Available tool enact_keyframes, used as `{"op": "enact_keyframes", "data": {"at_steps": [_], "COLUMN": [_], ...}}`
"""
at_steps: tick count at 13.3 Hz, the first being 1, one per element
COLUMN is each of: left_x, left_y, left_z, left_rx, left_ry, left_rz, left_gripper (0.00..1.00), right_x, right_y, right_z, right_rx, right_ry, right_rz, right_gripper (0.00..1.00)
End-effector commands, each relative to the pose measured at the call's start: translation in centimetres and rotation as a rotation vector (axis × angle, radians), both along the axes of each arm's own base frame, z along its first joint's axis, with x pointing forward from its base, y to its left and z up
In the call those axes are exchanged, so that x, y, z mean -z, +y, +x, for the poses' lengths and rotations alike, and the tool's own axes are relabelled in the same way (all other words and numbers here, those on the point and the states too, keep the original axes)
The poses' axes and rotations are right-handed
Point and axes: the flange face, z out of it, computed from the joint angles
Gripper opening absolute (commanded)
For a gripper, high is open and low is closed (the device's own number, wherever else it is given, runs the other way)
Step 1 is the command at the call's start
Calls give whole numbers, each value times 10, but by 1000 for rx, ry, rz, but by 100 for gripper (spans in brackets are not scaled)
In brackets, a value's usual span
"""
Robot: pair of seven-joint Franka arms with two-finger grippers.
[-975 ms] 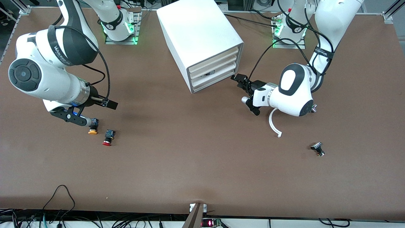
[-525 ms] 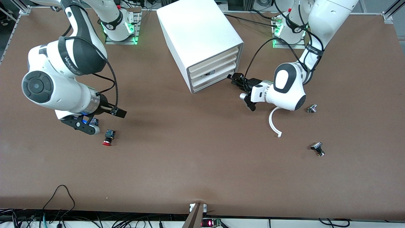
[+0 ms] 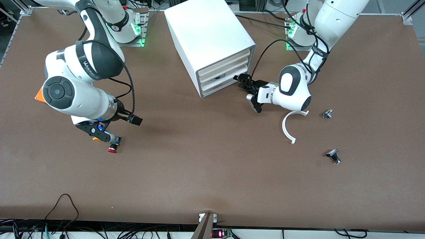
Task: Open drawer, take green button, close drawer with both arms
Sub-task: 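Pull the drawer open with the left gripper while the right gripper hovers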
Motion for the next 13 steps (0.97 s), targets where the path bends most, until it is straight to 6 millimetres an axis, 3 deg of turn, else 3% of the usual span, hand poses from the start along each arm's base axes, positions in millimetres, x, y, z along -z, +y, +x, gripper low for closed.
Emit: {"op": "enact_keyframes", "data": {"at_steps": [1,5,7,8,9,13], "left_x": [15,32,33,33,34,32], "left_y": [-2,-24,-24,-25,-24,-15], "left_z": [-12,-44,-46,-47,-47,-33], "left_rx": [-27,-34,-28,-22,-18,-38], "left_ry": [-9,30,23,13,5,-14], "left_rz": [-62,-108,-117,-123,-129,-130], "left_gripper": [62,53,31,7,0,0], "right_x": [-4,-10,-13,-14,-13,-15], "right_y": [19,28,30,30,30,37], "right_z": [6,14,18,18,19,19], "right_rx": [37,41,45,45,46,40], "right_ry": [-23,-48,-83,-89,-93,-107], "right_rz": [17,29,44,46,48,60], "right_gripper": [99,99,99,99,99,99]}}
